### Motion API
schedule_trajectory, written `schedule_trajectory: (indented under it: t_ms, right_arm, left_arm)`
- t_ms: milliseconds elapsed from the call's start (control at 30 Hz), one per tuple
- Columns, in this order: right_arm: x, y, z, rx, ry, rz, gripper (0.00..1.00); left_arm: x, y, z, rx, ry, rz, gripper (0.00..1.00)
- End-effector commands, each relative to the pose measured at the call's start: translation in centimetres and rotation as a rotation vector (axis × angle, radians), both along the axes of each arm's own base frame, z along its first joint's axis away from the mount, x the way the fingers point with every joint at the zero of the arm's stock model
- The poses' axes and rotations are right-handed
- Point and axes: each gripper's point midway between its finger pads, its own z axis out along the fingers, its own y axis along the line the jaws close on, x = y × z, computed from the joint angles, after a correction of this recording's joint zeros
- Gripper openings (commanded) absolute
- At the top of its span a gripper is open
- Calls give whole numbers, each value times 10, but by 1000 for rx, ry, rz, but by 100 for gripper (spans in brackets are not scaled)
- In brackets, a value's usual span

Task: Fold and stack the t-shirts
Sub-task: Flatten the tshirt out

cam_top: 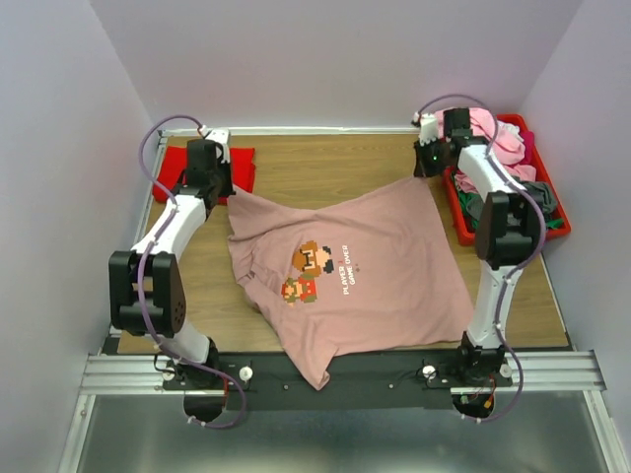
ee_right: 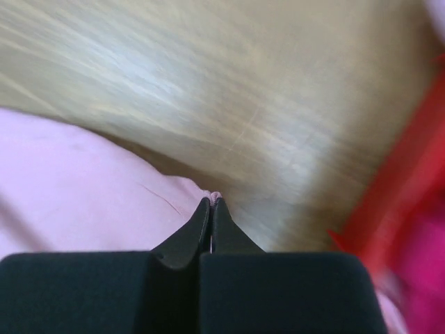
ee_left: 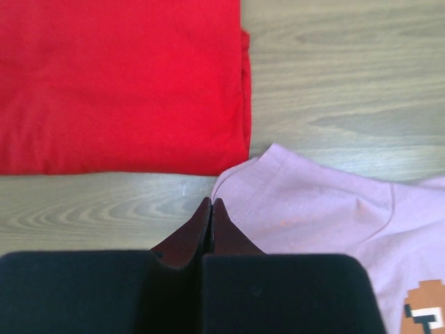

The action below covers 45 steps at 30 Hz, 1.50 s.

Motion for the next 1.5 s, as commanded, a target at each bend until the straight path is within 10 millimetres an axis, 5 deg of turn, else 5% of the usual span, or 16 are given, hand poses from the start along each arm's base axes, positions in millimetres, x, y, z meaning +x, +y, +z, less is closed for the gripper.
schedule_trajectory:
  t_ms: [0,133,300,333,400,533,867,1167,1333,1467]
  right_arm:
    - [-12,4,106,15,-198,58,0]
    - [-38,3,192,-11,-377,107,0]
    - [-79,2,284,-60,-595,165,0]
    - [-94,0,315,-70,-669,164,0]
    - [-110,0,349,-82,-754,168,1]
    - [-157,-4,438,-103,-975,148,0]
    - [-271,-18,591,-41,-1370,15,0]
    - [-321,-36,639,-71,-1545,-85,0]
    - [-315,-44,643,-100,-1555,-128,0]
    - [-283,-43,620,-111,-1474,-114,1]
  left_arm:
    - [3,-2,82,-34,-188,-6,0]
    - [-8,0,144,-54,-319,15,0]
    - [-48,0,258,-102,-589,19,0]
    - [-66,1,291,-124,-678,21,0]
    - [-86,0,322,-145,-767,16,0]
    - [-157,-2,400,-211,-1030,-23,0]
    - [-297,-1,521,-285,-1423,-90,0]
    - [-381,-5,586,-317,-1628,-164,0]
    - [-380,-7,592,-317,-1638,-182,0]
    - [-344,-4,576,-290,-1581,-141,0]
